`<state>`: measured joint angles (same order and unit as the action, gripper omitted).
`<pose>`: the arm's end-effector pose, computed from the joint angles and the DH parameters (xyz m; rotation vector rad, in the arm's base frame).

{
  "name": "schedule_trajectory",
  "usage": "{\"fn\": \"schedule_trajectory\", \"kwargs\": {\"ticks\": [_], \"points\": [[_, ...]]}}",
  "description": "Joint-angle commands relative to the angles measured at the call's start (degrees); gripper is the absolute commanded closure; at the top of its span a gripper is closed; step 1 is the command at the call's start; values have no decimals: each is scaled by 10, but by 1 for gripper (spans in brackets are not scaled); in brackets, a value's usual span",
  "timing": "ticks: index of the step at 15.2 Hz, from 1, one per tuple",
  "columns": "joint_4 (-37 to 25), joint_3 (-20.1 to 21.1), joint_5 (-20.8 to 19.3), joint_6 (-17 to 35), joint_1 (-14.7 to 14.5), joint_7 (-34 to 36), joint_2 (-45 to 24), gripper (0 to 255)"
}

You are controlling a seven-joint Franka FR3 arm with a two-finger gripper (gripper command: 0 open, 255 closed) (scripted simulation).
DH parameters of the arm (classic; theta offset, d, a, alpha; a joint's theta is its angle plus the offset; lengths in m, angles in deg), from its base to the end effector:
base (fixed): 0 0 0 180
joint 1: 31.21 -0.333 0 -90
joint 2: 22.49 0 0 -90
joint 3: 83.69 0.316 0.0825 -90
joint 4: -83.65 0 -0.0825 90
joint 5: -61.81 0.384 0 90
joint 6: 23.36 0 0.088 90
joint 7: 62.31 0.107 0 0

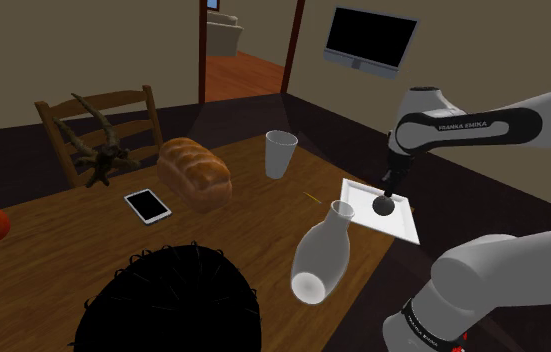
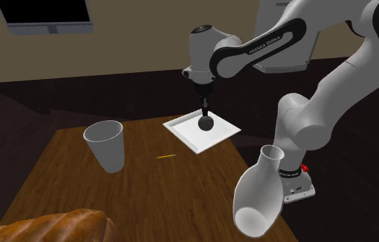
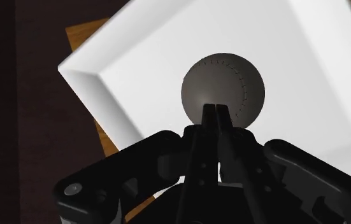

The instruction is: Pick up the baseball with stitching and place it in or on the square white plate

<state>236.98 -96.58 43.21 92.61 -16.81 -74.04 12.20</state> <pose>0.3048 -0.1742 0.4126 2.9988 -0.1179 -0.1448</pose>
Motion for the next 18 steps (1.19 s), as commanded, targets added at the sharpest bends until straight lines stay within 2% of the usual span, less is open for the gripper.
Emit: {"fn": "schedule_trajectory", "kwargs": {"ticks": [1, 2, 5, 13, 18], "points": [[0, 0, 0, 0, 0, 0, 0, 255], [0, 0, 0, 0, 0, 0, 0, 0], [-137, -14, 74, -82, -16, 29, -195, 0], [-89, -21, 67, -20, -11, 30, -208, 0], [-89, -21, 67, -20, -11, 30, -208, 0]]}}
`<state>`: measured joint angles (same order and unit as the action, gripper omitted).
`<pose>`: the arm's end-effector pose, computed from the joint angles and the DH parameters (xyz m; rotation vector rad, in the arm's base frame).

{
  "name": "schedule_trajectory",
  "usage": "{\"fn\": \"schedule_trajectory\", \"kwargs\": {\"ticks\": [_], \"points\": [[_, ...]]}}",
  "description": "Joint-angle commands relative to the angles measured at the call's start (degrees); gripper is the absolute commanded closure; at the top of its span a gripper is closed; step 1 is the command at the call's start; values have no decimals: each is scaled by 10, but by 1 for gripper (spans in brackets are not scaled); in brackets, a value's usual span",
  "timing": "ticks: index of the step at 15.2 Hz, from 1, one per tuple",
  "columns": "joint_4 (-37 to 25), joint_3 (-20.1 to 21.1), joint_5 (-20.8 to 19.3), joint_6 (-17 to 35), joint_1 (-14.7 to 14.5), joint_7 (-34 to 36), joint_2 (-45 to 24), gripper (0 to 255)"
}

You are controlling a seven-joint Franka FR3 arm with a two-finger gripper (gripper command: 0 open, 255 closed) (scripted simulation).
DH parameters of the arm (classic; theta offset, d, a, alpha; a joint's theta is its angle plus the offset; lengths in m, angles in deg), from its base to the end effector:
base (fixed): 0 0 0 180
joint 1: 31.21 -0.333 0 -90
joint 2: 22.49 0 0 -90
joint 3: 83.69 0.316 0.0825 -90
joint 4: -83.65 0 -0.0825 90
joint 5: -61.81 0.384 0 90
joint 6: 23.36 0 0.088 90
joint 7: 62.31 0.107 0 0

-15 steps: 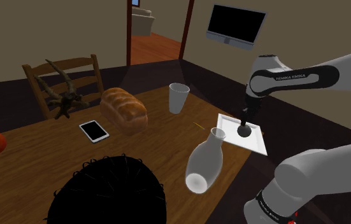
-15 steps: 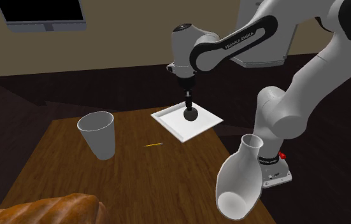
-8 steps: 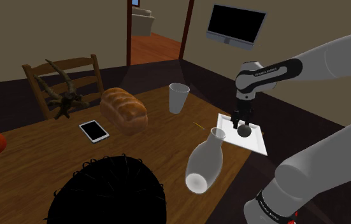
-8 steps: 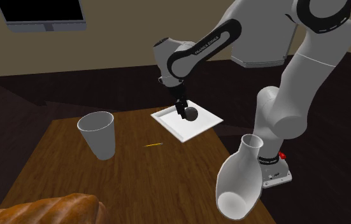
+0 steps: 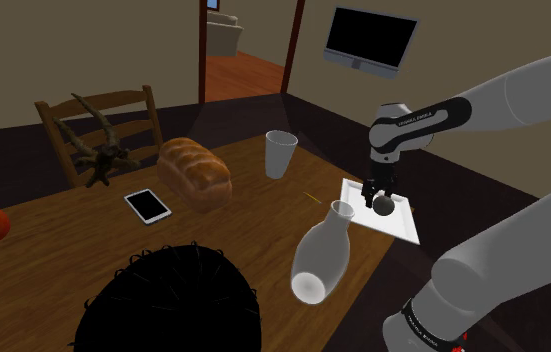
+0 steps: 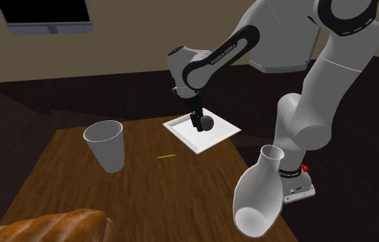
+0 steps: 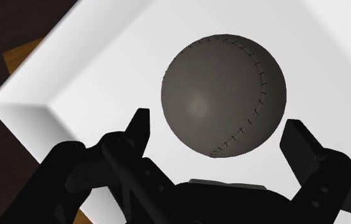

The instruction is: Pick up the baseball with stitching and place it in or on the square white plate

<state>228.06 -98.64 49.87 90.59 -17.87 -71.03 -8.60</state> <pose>0.3513 -0.2010 0.3421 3.0686 -0.3264 -0.4875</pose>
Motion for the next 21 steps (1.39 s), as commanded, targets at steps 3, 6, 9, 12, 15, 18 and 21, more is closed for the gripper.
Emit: {"fn": "schedule_trajectory", "kwargs": {"ticks": [3, 6, 9, 12, 15, 18, 21], "points": [[0, 0, 0, 0, 0, 0, 0, 0], [0, 0, 0, 0, 0, 0, 0, 255], [0, 0, 0, 0, 0, 0, 0, 255], [0, 0, 0, 0, 0, 0, 0, 255], [-7, 2, 0, -17, 0, -1, 10, 255], [-19, 4, 0, -43, 0, -2, 24, 255], [-33, 6, 1, -69, 0, -3, 37, 255]]}}
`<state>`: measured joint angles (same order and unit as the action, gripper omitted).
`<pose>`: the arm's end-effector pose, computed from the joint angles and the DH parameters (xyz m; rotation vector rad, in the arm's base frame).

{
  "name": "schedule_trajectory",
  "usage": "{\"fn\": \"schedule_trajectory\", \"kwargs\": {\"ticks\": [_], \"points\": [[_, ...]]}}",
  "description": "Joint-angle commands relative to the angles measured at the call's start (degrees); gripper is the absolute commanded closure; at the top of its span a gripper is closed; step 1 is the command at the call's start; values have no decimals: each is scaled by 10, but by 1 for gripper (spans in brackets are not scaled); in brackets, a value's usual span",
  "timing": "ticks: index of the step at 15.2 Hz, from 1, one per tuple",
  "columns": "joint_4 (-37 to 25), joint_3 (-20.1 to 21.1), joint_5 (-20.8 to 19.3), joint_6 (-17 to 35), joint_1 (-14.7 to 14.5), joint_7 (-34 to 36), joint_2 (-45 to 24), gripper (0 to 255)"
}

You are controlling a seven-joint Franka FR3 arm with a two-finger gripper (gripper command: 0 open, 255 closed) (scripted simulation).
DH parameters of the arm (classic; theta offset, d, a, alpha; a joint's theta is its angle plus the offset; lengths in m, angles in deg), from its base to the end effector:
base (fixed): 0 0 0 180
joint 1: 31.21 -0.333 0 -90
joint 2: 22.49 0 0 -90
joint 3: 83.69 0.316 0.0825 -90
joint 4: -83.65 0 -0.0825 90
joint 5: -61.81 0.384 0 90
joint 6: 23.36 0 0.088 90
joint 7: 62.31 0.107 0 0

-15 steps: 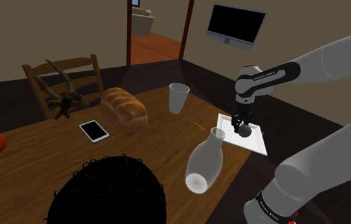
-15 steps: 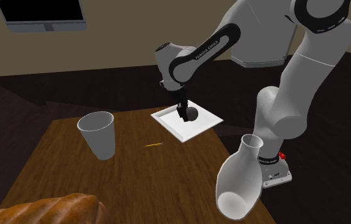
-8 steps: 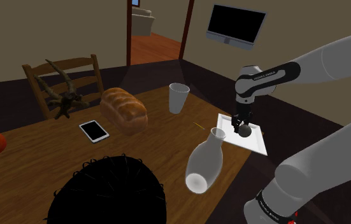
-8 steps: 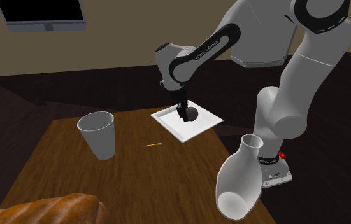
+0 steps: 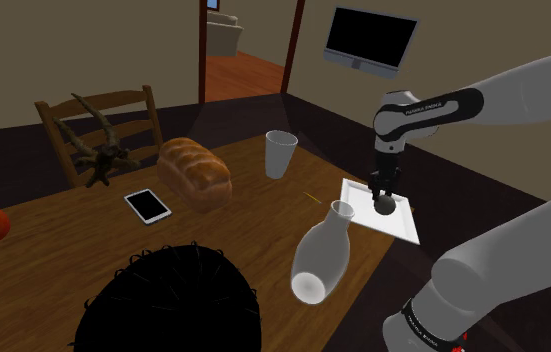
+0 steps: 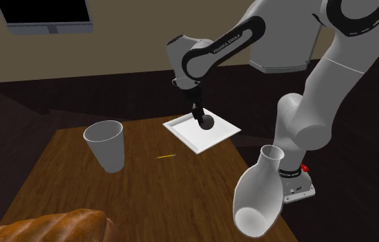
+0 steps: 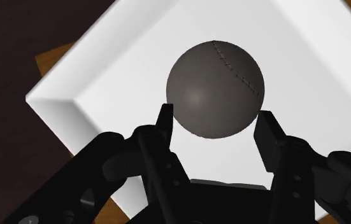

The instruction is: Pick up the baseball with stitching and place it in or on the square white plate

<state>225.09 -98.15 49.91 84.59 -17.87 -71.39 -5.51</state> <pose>0.3518 -0.2019 0.3789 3.0686 -0.3262 -0.4869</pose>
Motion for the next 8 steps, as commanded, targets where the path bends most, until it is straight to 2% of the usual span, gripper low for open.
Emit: {"fn": "schedule_trajectory", "kwargs": {"ticks": [1, 6, 7, 8], "points": [[-8, 2, 0, -17, 0, 0, 10, 255], [-33, 6, 2, -59, -1, -3, 27, 255], [-28, 5, 1, -50, -1, -2, 23, 255], [-28, 5, 1, -50, -1, -2, 23, 0]]}}
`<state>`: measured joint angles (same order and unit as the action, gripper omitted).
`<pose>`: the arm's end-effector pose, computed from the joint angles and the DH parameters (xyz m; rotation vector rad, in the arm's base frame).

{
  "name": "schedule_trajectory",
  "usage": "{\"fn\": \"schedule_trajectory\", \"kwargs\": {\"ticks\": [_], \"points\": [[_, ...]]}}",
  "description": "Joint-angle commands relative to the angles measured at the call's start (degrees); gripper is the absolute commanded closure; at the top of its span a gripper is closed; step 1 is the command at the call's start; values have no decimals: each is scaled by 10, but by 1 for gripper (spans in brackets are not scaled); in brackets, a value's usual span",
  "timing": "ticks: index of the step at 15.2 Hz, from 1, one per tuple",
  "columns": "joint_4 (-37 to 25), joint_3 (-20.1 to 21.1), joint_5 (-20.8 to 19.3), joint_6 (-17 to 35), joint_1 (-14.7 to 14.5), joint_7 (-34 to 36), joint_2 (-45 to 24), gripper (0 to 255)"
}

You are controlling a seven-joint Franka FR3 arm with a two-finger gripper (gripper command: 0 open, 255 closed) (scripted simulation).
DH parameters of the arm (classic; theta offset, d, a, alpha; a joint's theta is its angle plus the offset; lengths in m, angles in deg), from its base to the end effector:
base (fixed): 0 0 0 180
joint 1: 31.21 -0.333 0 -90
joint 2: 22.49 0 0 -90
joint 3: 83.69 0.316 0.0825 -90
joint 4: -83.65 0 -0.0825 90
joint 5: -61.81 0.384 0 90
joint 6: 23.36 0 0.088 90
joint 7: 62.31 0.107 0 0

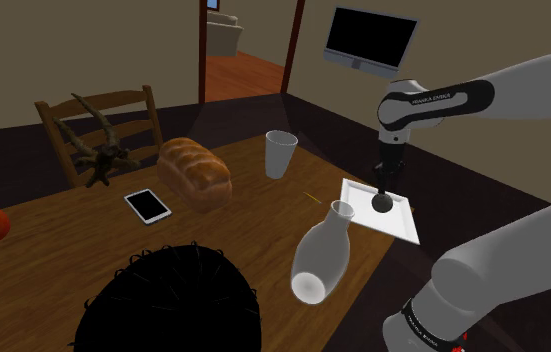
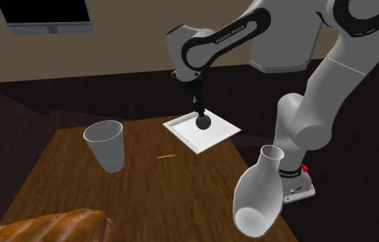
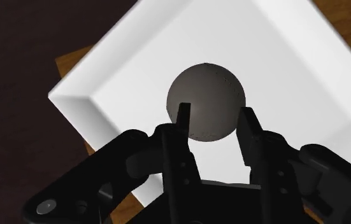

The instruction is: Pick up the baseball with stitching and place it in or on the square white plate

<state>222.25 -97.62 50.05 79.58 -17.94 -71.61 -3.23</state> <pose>0.3518 -0.2013 0.4110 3.0684 -0.3263 -0.4844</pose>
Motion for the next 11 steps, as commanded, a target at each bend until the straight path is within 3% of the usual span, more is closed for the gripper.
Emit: {"fn": "schedule_trajectory", "kwargs": {"ticks": [1, 2, 3, 11], "points": [[77, -16, -14, 68, 0, -70, 77, 0], [148, -43, -28, 132, 2, -146, 151, 0], [158, -50, -31, 140, 0, -156, 161, 0], [197, -66, -43, 211, 2, -154, 129, 0]]}}
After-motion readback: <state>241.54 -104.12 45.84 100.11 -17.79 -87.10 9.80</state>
